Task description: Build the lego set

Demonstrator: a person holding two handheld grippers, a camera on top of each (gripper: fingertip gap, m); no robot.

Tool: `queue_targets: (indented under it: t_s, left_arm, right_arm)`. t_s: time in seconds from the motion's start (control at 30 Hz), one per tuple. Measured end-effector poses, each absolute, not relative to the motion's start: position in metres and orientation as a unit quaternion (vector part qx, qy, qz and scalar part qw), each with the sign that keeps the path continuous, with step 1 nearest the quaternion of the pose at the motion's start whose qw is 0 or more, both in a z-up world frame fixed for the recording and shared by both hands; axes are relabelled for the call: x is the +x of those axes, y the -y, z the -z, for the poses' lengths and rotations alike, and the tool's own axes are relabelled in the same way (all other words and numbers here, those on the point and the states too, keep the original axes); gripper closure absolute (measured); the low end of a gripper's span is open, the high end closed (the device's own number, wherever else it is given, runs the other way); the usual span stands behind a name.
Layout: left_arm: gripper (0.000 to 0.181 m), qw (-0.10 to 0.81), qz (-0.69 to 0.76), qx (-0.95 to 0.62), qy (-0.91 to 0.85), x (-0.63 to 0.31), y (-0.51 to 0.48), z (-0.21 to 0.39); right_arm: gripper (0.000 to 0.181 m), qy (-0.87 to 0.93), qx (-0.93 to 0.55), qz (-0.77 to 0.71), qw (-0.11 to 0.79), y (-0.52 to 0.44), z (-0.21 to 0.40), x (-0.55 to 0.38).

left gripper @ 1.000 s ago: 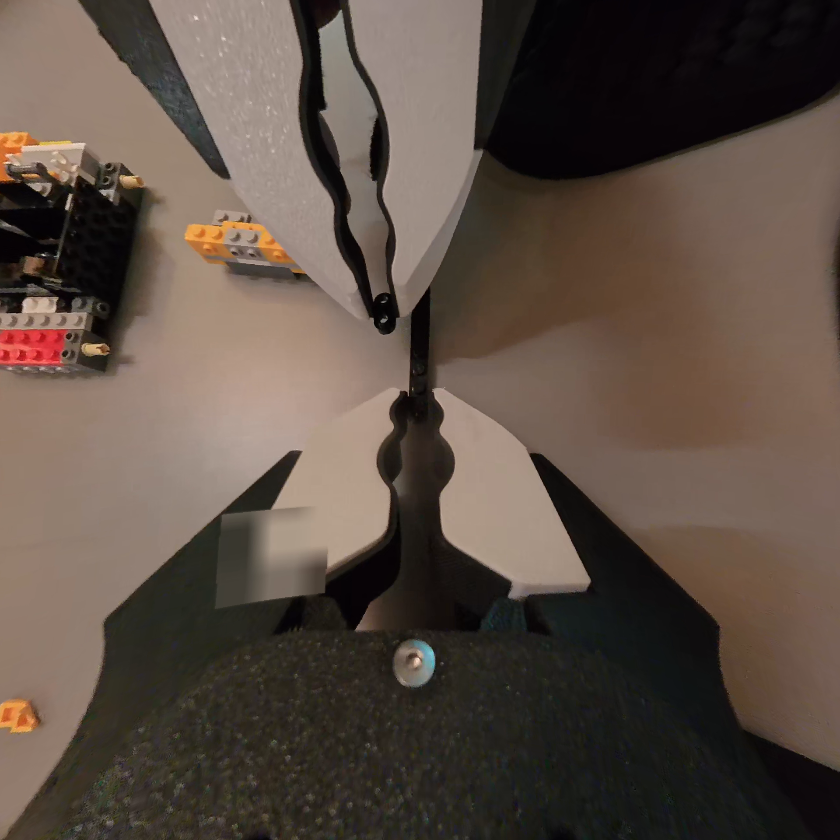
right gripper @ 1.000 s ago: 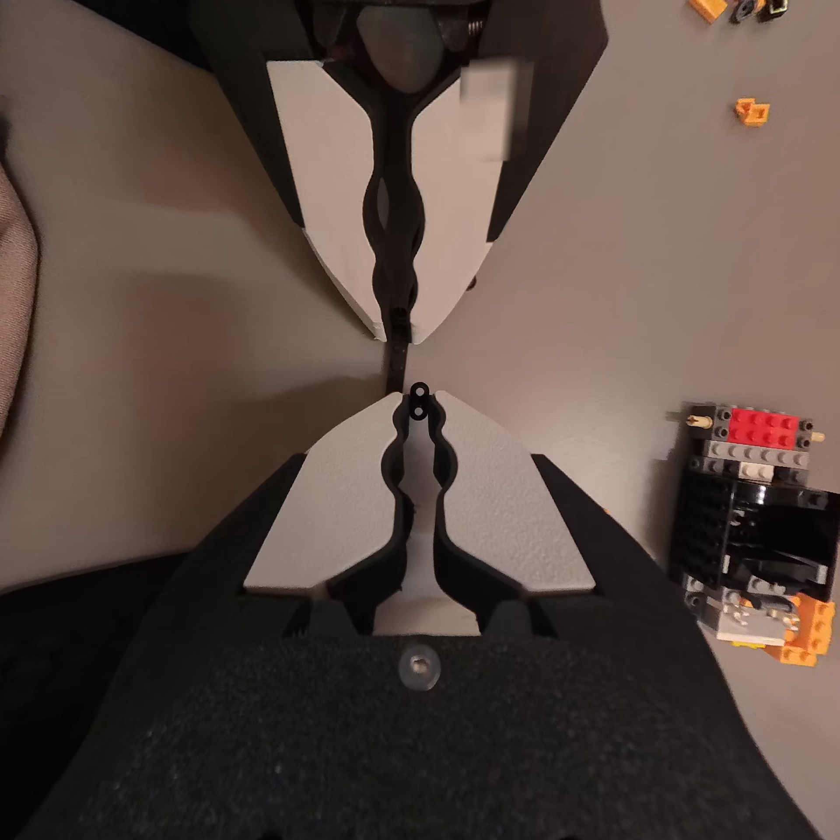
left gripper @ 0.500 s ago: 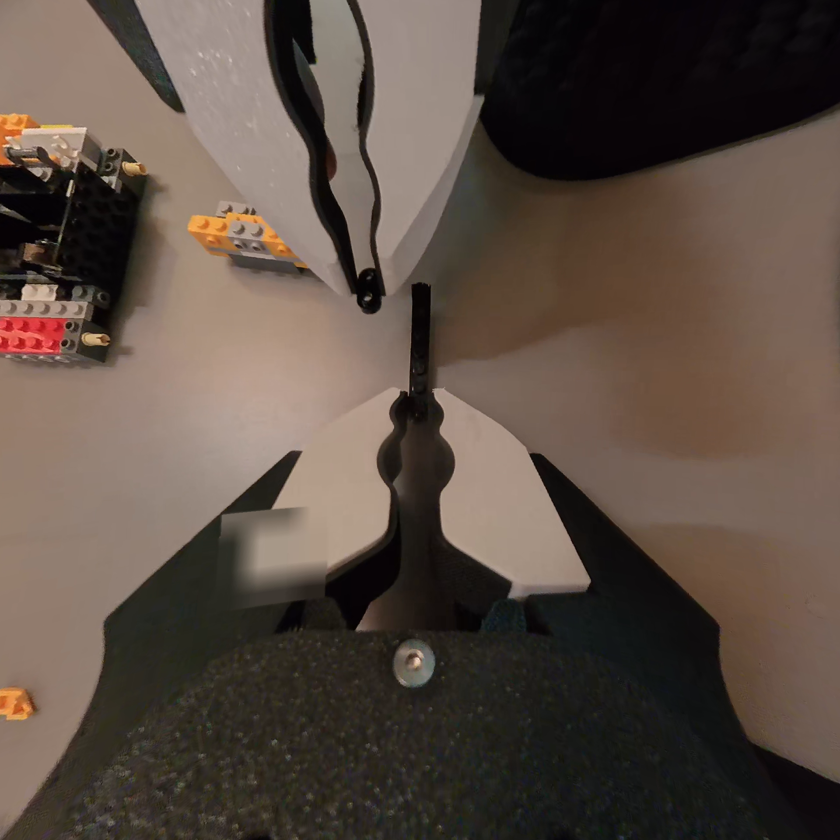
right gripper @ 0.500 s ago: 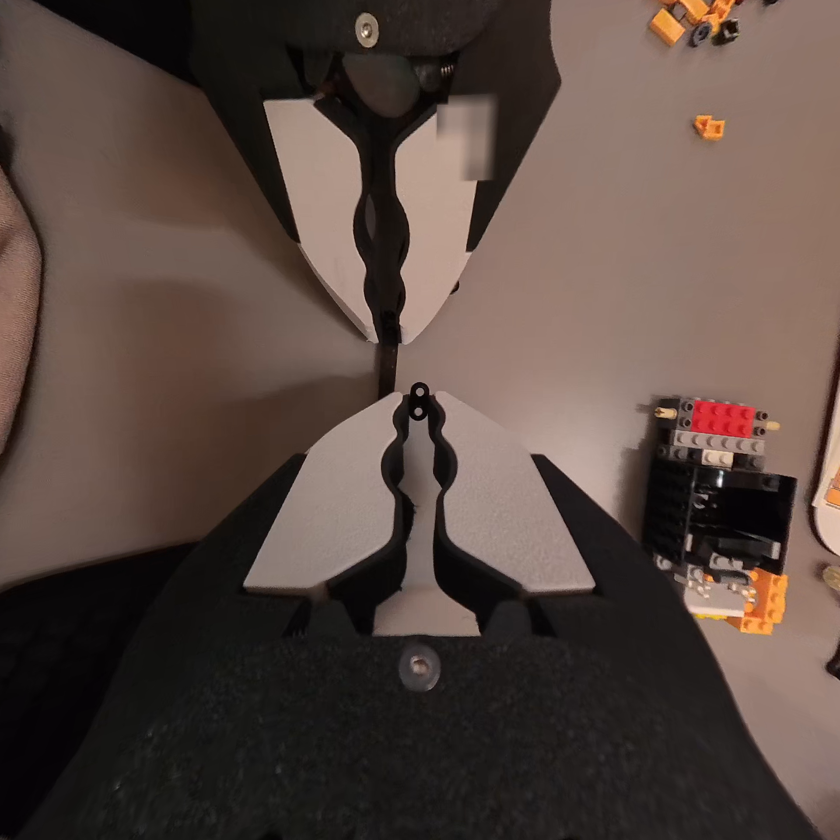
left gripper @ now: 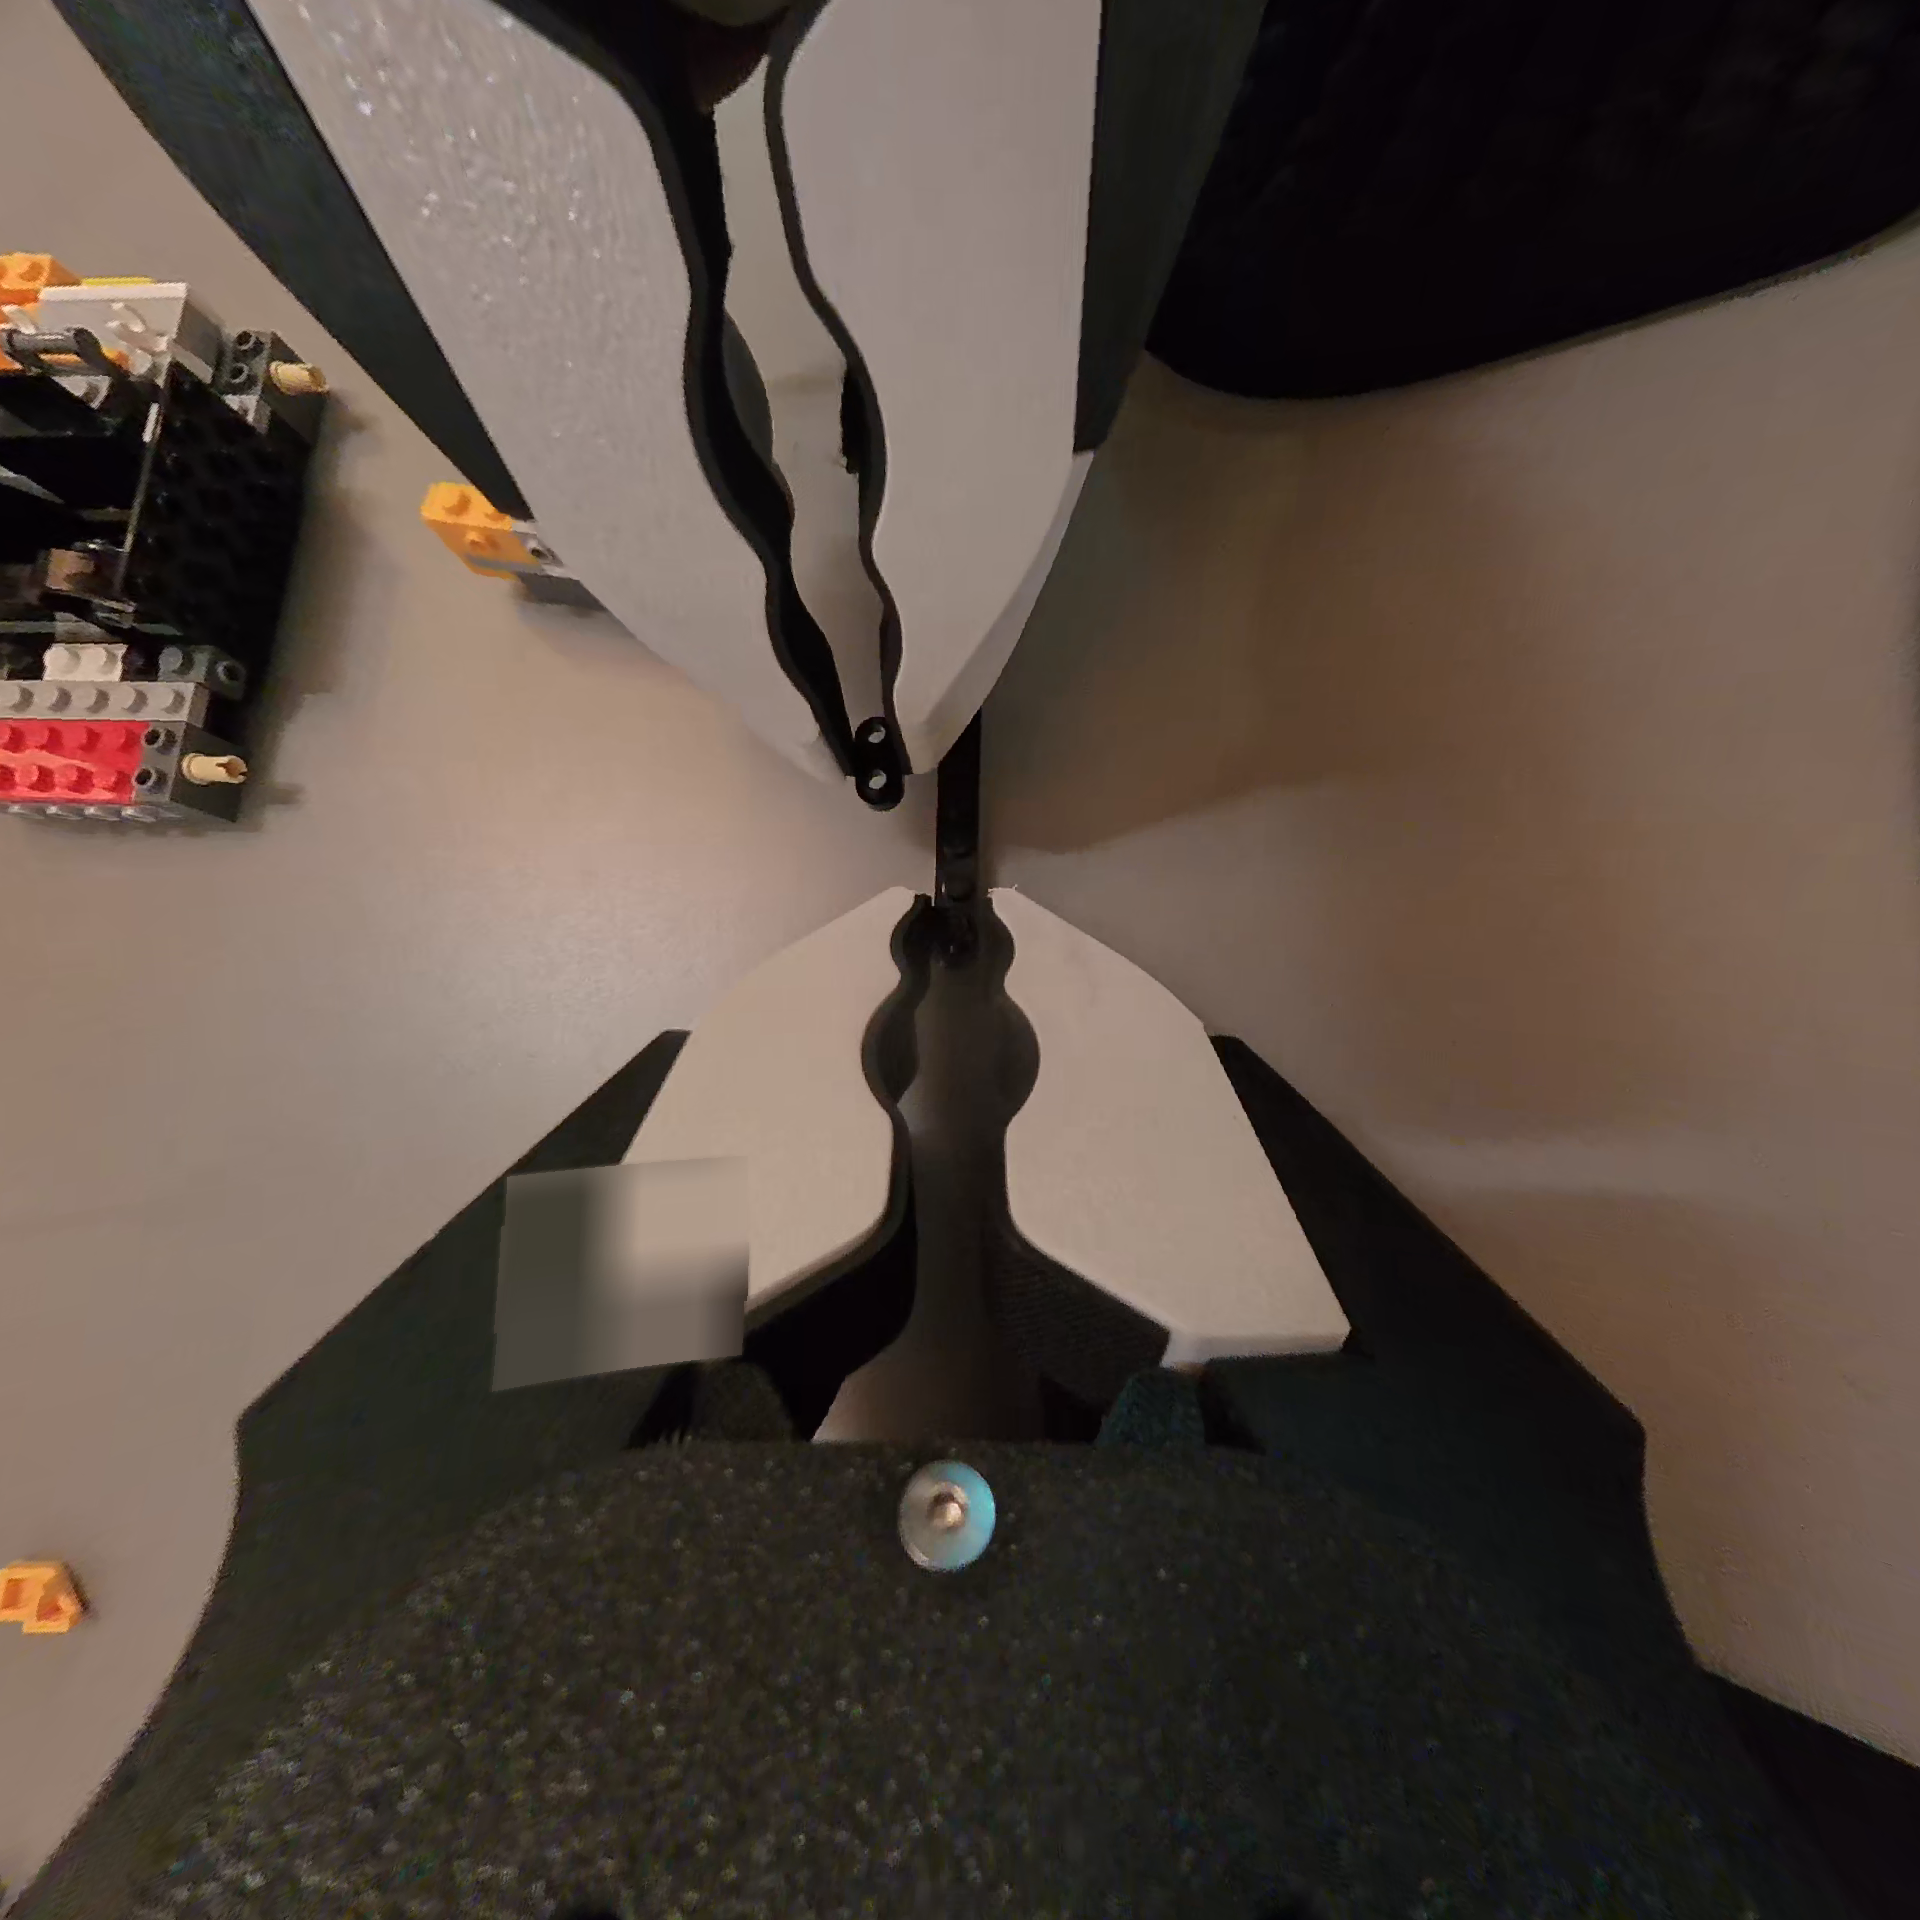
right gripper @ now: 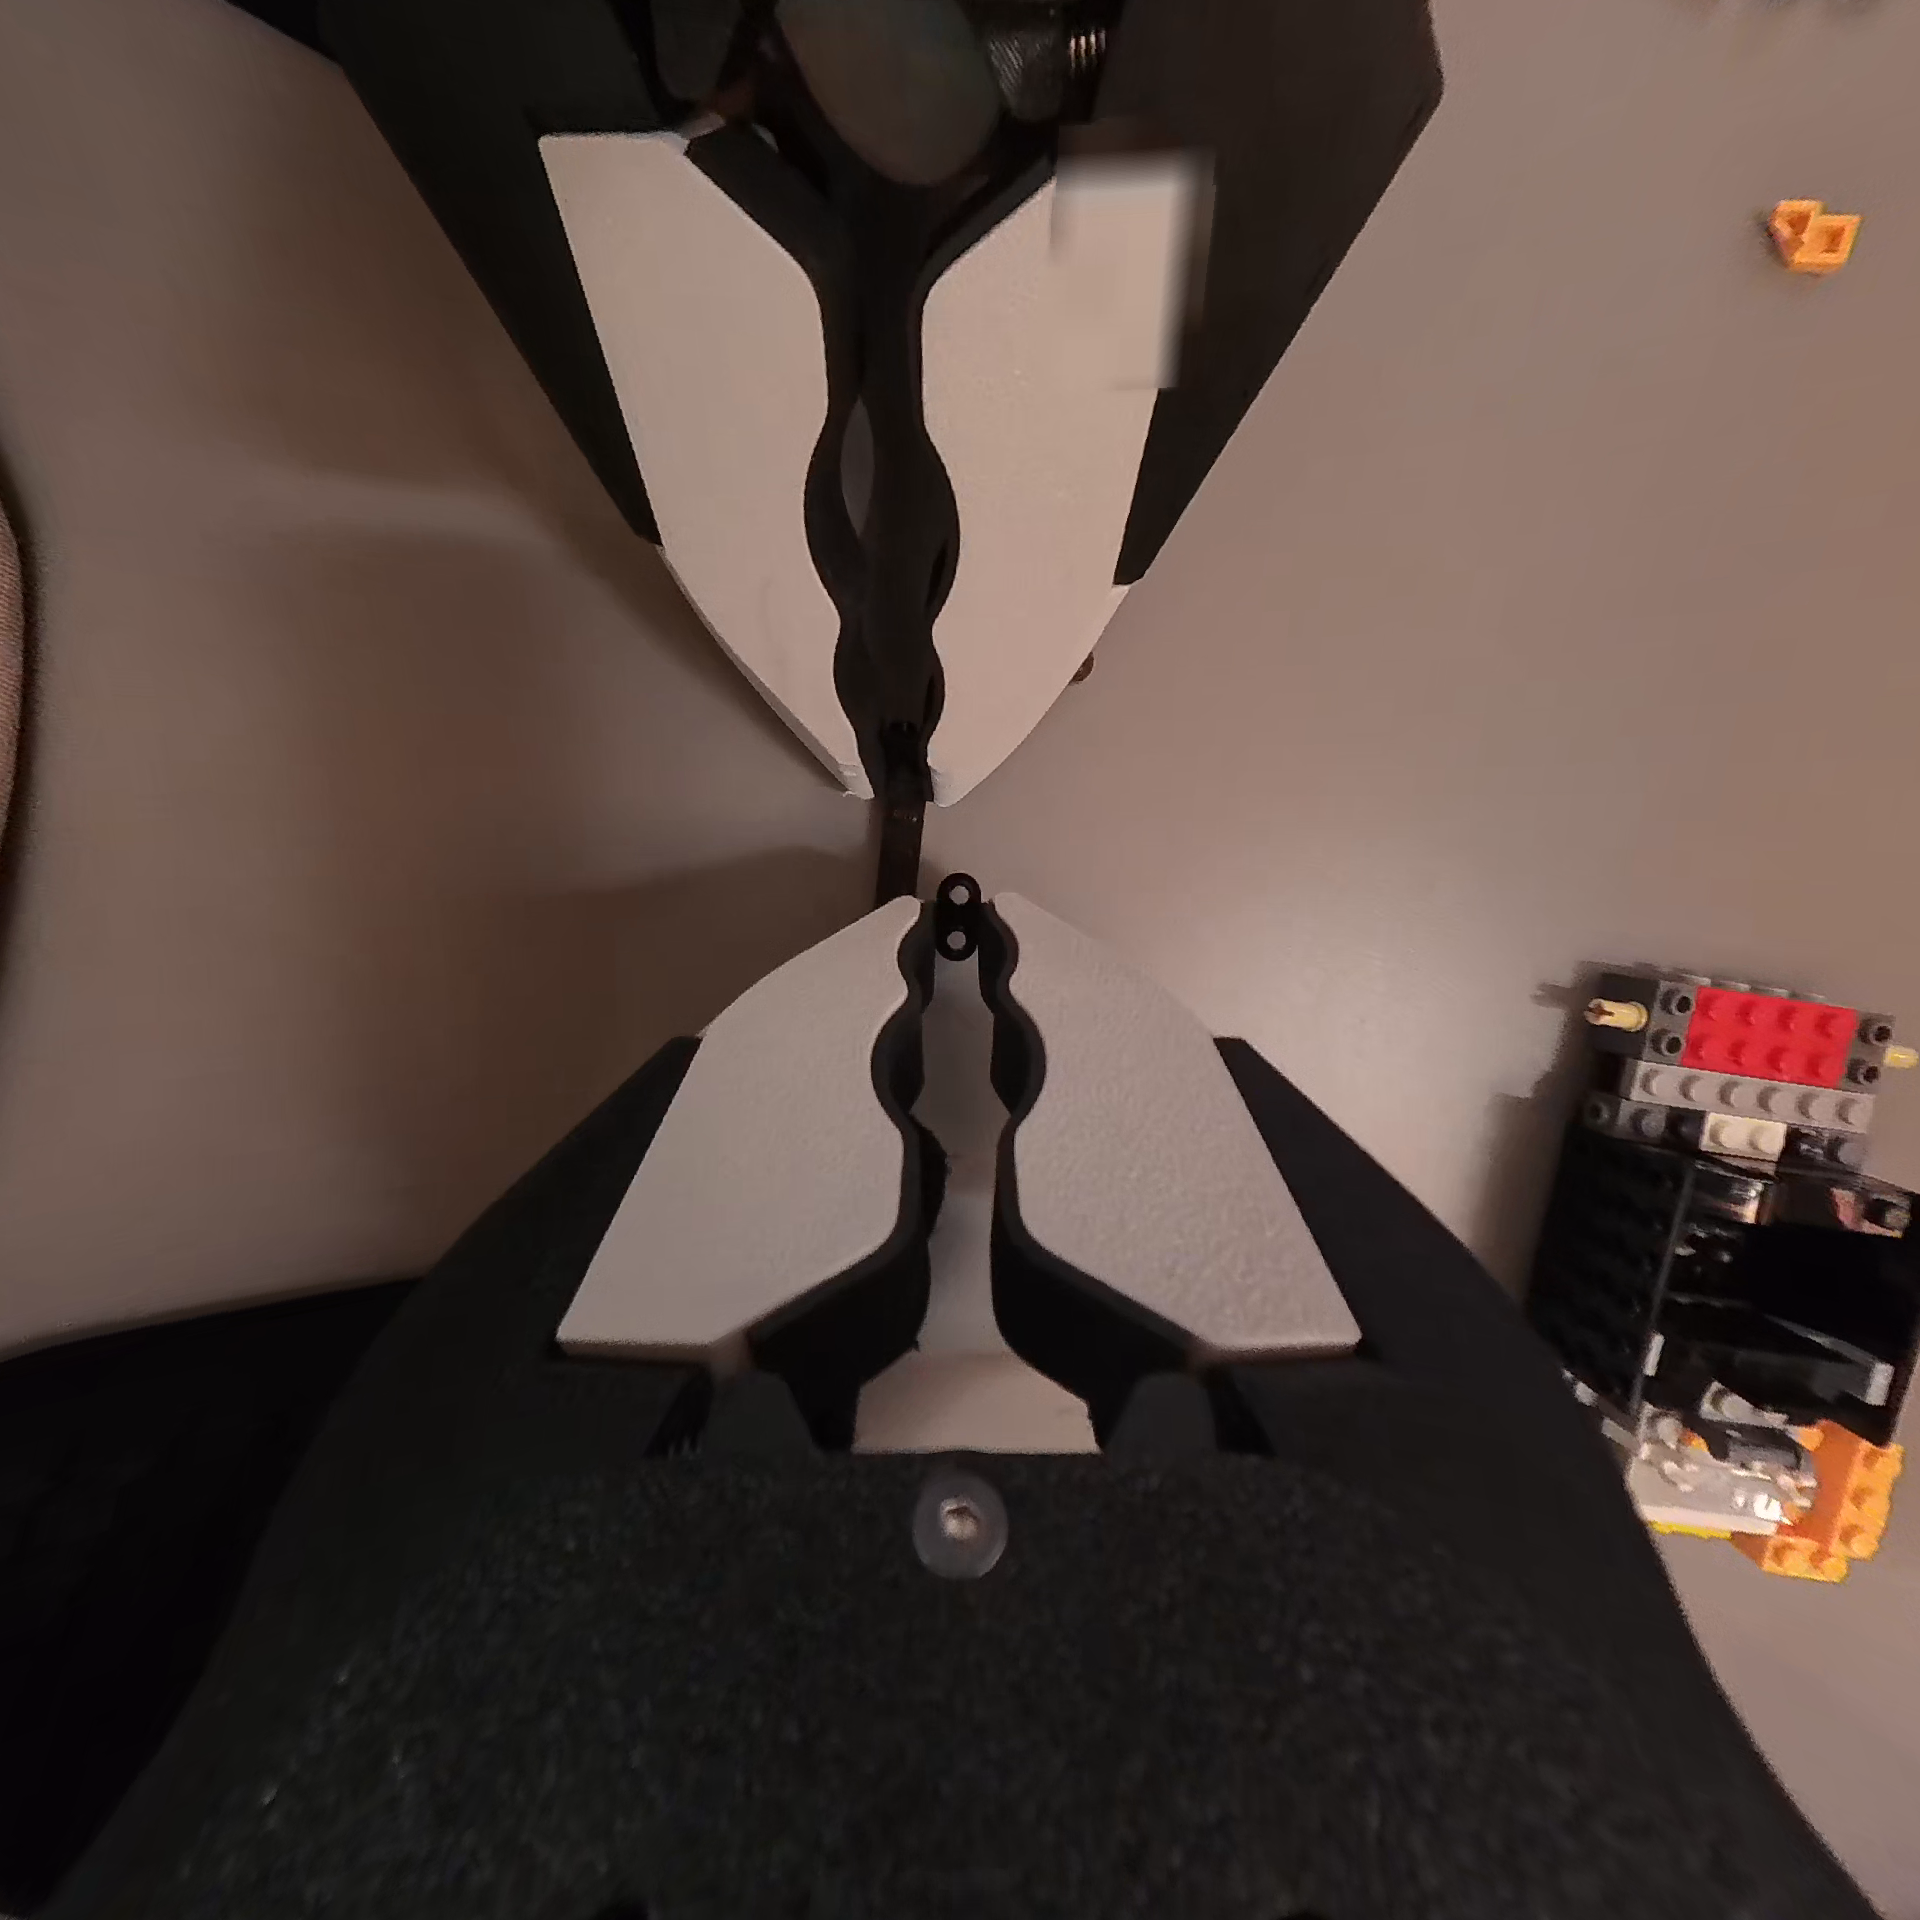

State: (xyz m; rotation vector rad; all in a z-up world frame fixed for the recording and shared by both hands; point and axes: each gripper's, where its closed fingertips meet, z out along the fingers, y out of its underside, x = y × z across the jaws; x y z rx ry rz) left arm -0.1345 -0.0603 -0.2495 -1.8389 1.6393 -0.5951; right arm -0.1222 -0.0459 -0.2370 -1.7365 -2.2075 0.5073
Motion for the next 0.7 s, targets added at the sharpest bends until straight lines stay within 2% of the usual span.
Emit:
queue_targets:
  t_s: [0.7]
  left_arm:
    - [0.173,0.300,0.222,-0.690,-0.620,-0.136,0.061,0.249]
  right_arm:
    - [0.174,0.765,-0.609,-0.164,0.126,0.044,0.250,-0.119]
